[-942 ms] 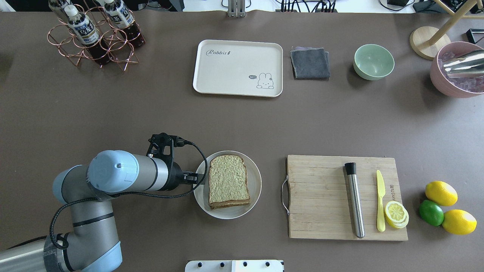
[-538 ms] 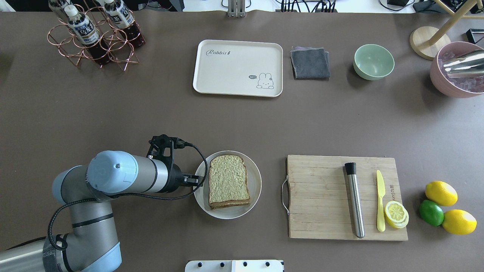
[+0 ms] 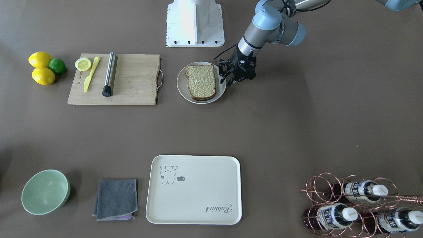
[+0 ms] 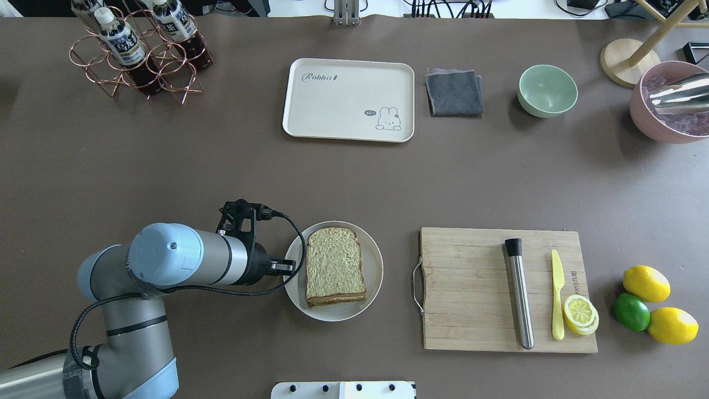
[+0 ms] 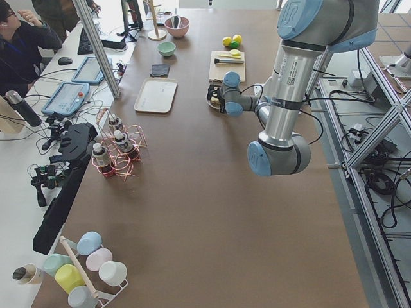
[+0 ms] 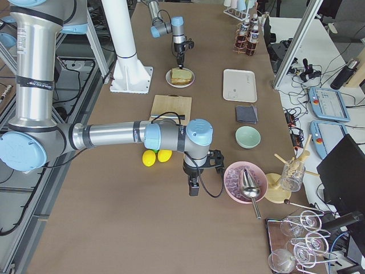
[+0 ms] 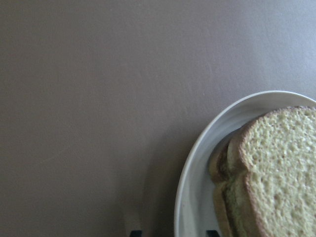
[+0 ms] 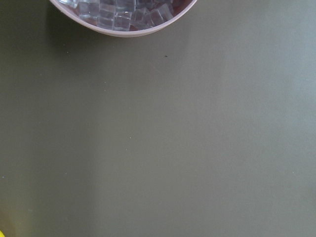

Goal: Make sandwich and place on tray
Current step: 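Grasp the white plate rim nearest the left gripper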

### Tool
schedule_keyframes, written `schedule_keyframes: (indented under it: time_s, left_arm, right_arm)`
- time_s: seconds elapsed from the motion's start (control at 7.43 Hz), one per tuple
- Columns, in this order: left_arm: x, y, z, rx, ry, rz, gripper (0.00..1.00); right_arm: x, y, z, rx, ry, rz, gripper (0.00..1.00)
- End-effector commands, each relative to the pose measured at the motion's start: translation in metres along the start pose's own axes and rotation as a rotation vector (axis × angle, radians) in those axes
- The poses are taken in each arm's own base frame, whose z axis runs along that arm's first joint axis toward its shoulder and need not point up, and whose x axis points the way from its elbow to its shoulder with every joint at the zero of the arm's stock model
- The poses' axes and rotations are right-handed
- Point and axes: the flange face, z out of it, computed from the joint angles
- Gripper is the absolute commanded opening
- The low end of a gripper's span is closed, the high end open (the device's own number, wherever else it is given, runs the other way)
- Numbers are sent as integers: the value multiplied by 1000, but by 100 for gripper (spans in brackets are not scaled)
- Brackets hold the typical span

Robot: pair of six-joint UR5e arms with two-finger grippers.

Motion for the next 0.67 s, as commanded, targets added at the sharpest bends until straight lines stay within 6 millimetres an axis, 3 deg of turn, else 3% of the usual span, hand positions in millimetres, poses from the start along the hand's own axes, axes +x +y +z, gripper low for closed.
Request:
schedule_keyframes:
  time_s: [0.0,0.27,0.54]
  left_arm:
    - [1,0,1,-2,0,1,27]
    - [1,0,1,-3,-2,0,0]
    - [-3,1,2,-4,-9,1,0]
  right_arm:
    - [0,0,0,-1,0,1,100]
    - [0,0,0,-1,1,1,100]
    - [0,0,0,0,2,0,100]
